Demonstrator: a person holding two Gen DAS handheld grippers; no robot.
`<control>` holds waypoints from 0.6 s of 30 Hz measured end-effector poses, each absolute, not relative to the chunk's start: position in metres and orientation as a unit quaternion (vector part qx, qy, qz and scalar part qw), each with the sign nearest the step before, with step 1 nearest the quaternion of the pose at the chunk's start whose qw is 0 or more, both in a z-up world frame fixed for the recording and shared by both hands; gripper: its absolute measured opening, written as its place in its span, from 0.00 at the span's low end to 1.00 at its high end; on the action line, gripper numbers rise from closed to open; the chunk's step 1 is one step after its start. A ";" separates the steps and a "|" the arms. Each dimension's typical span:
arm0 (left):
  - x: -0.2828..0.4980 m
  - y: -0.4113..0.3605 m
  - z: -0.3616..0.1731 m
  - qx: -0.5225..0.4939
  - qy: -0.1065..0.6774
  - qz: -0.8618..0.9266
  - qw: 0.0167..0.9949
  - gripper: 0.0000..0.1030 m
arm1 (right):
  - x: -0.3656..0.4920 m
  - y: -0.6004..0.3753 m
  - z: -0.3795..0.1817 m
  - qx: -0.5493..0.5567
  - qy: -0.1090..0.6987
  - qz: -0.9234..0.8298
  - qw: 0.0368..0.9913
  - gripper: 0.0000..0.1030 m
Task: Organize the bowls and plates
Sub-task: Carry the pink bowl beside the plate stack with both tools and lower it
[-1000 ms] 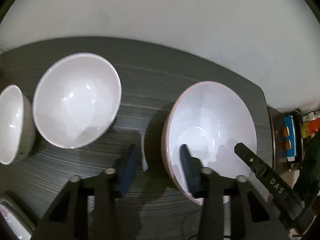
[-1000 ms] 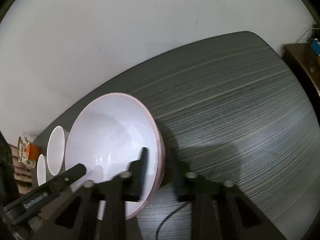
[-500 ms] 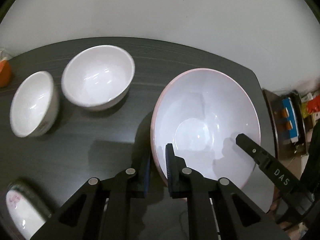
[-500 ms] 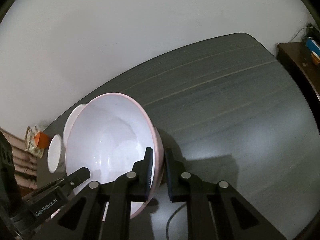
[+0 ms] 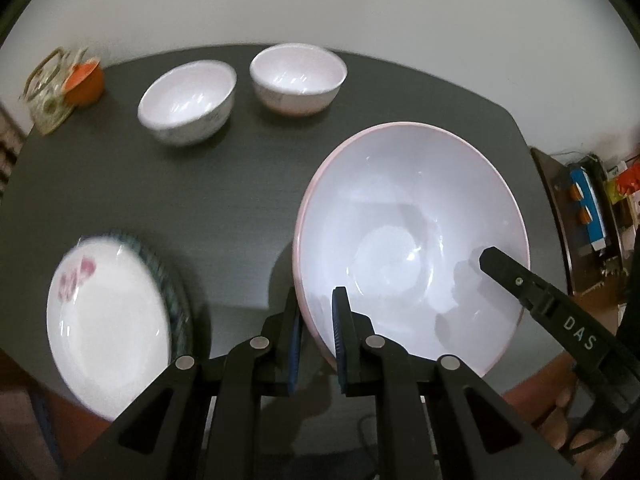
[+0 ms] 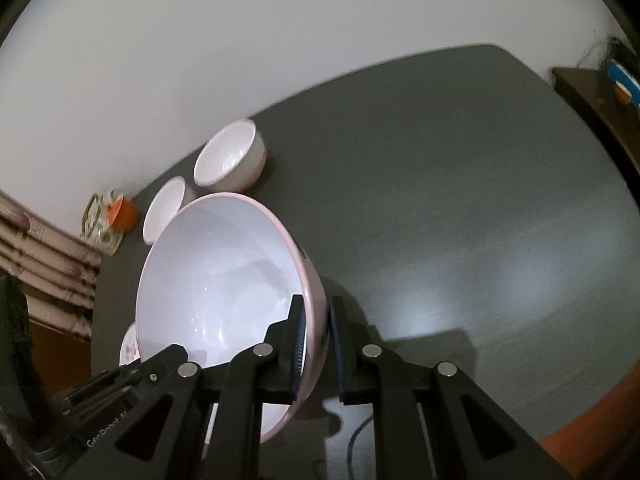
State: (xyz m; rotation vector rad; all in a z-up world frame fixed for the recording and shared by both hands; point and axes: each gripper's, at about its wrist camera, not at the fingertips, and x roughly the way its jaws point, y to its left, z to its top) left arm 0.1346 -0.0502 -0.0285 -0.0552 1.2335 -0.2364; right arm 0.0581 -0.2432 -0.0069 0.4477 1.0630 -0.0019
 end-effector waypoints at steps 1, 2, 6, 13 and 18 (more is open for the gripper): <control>0.130 -0.044 -0.030 -0.028 0.579 -0.111 0.807 0.12 | 0.054 -0.239 -0.009 0.209 0.507 0.002 0.836 0.12; 0.127 -0.038 -0.031 -0.031 0.581 -0.110 0.806 0.12 | 0.049 -0.240 -0.011 0.206 0.511 0.003 0.834 0.12; 0.117 -0.021 -0.040 -0.040 0.586 -0.106 0.802 0.12 | 0.038 -0.225 -0.015 0.193 0.522 0.007 0.831 0.12; 0.099 -0.001 -0.058 -0.047 0.598 -0.096 0.794 0.12 | 0.024 -0.209 -0.029 0.181 0.534 0.009 0.826 0.12; 0.094 -0.001 -0.068 -0.042 0.605 -0.089 0.790 0.12 | 0.022 -0.207 -0.040 0.187 0.542 0.008 0.819 0.12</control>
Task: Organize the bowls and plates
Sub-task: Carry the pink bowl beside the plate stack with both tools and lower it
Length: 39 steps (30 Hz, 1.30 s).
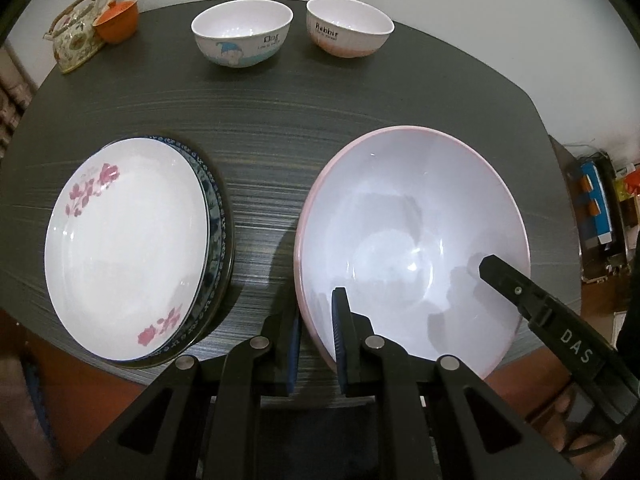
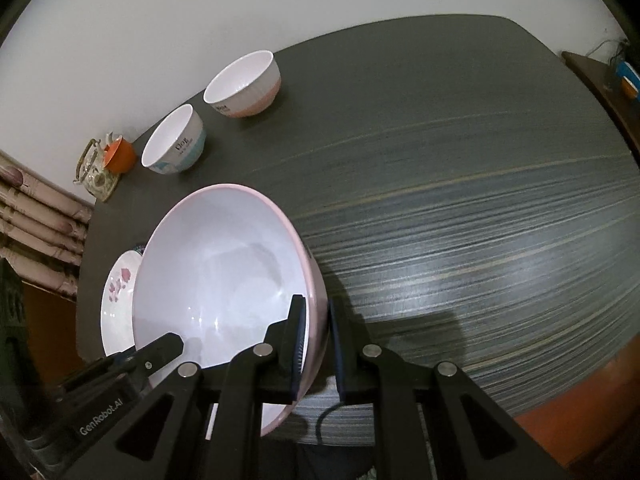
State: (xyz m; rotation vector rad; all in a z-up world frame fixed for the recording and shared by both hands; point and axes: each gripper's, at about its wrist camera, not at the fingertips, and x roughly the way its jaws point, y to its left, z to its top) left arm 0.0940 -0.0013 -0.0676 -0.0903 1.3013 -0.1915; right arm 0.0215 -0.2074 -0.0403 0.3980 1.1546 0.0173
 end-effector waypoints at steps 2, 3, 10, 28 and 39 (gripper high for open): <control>0.095 -0.003 -0.070 -0.036 0.604 -0.087 0.792 0.12 | 0.019 -0.210 -0.041 0.187 0.542 0.007 0.819 0.12; 0.096 -0.006 -0.071 -0.033 0.604 -0.086 0.792 0.12 | 0.018 -0.210 -0.042 0.188 0.542 0.006 0.819 0.12; 0.095 -0.011 -0.077 -0.017 0.601 -0.080 0.795 0.12 | 0.019 -0.212 -0.046 0.188 0.546 0.005 0.816 0.12; 0.095 -0.012 -0.082 -0.006 0.599 -0.074 0.797 0.12 | 0.019 -0.212 -0.052 0.194 0.552 0.005 0.811 0.15; 0.096 -0.013 -0.079 -0.008 0.600 -0.074 0.797 0.13 | 0.023 -0.212 -0.053 0.191 0.556 0.005 0.809 0.16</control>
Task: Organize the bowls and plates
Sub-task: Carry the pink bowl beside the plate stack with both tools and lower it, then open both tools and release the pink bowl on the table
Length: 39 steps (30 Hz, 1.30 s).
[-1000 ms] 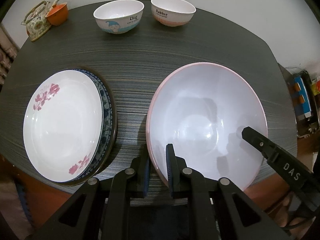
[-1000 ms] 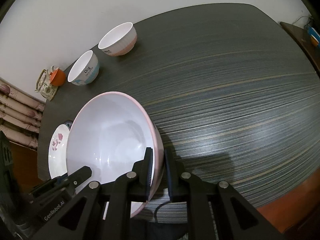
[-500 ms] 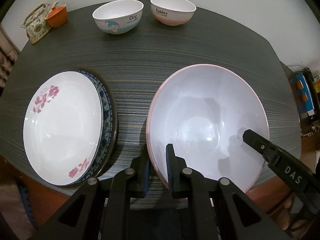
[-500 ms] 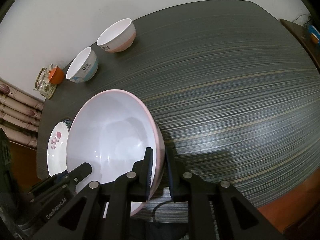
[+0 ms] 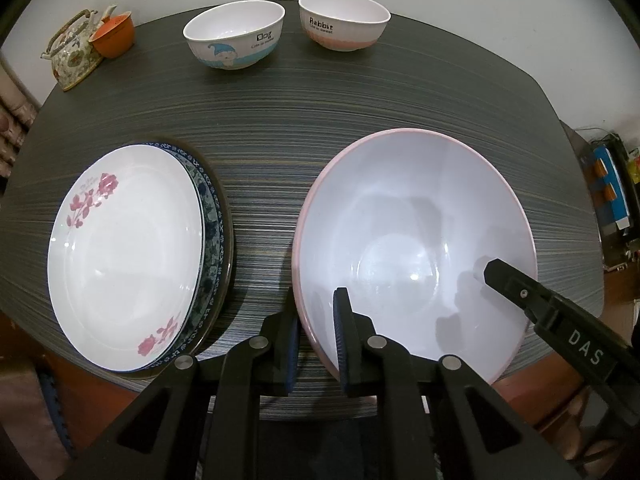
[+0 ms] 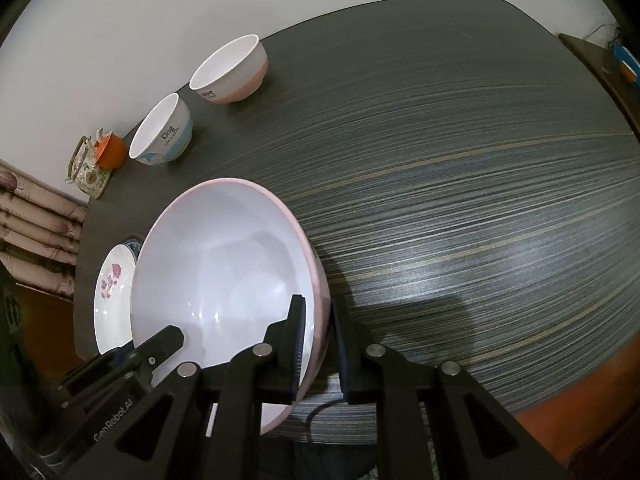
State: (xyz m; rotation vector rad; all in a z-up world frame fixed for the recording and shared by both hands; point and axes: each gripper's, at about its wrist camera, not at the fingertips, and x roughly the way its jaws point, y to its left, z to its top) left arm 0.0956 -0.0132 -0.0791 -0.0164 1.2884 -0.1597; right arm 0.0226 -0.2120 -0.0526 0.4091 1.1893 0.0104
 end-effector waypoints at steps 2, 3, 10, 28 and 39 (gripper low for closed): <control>0.096 -0.013 -0.079 -0.007 0.600 -0.074 0.797 0.14 | 0.023 -0.211 -0.052 0.190 0.554 0.004 0.810 0.19; 0.096 -0.013 -0.079 -0.006 0.600 -0.073 0.797 0.16 | 0.023 -0.211 -0.052 0.190 0.554 0.003 0.811 0.22; 0.097 -0.010 -0.077 -0.004 0.597 -0.069 0.800 0.24 | 0.026 -0.214 -0.050 0.189 0.550 -0.004 0.814 0.33; 0.100 0.004 -0.061 -0.005 0.574 -0.049 0.817 0.37 | 0.035 -0.217 -0.024 0.195 0.521 0.000 0.831 0.33; 0.107 0.021 -0.051 -0.030 0.571 -0.051 0.819 0.40 | 0.048 -0.206 -0.012 0.178 0.517 0.009 0.837 0.35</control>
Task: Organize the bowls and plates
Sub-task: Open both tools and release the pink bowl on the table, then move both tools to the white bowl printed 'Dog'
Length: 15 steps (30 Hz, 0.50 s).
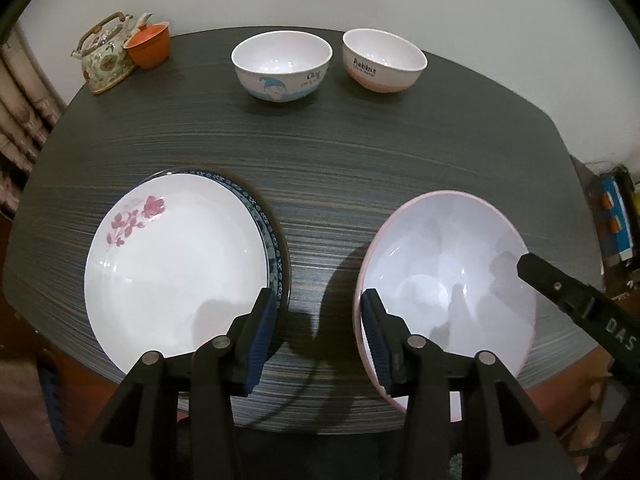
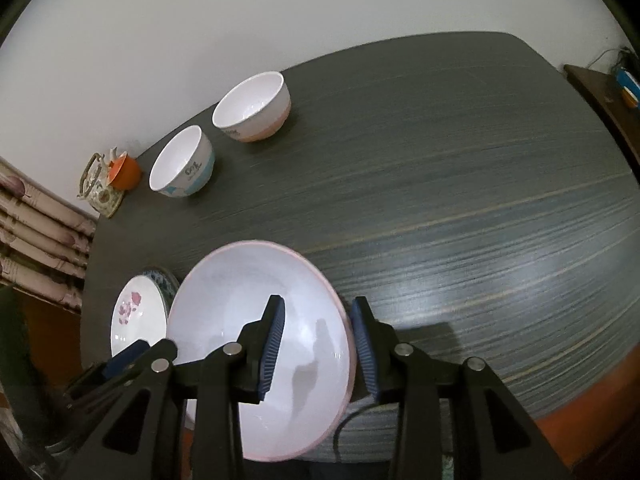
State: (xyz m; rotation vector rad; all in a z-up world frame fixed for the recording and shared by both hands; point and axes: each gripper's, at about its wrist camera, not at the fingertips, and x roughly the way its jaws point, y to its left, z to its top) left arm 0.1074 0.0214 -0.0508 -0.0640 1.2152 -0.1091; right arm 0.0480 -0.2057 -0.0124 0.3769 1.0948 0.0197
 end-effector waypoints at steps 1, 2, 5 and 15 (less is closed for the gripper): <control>0.108 0.024 -0.049 -0.036 0.571 -0.054 0.819 0.40 | 0.051 -0.206 -0.010 0.179 0.516 0.009 0.838 0.35; 0.109 0.025 -0.047 -0.043 0.569 -0.056 0.819 0.40 | 0.052 -0.207 -0.008 0.180 0.514 0.007 0.839 0.35; 0.109 0.030 -0.040 -0.059 0.563 -0.074 0.821 0.40 | 0.057 -0.208 0.000 0.178 0.506 0.005 0.844 0.35; 0.129 0.069 -0.017 -0.109 0.551 -0.070 0.825 0.42 | 0.076 -0.188 0.014 0.183 0.509 0.045 0.840 0.35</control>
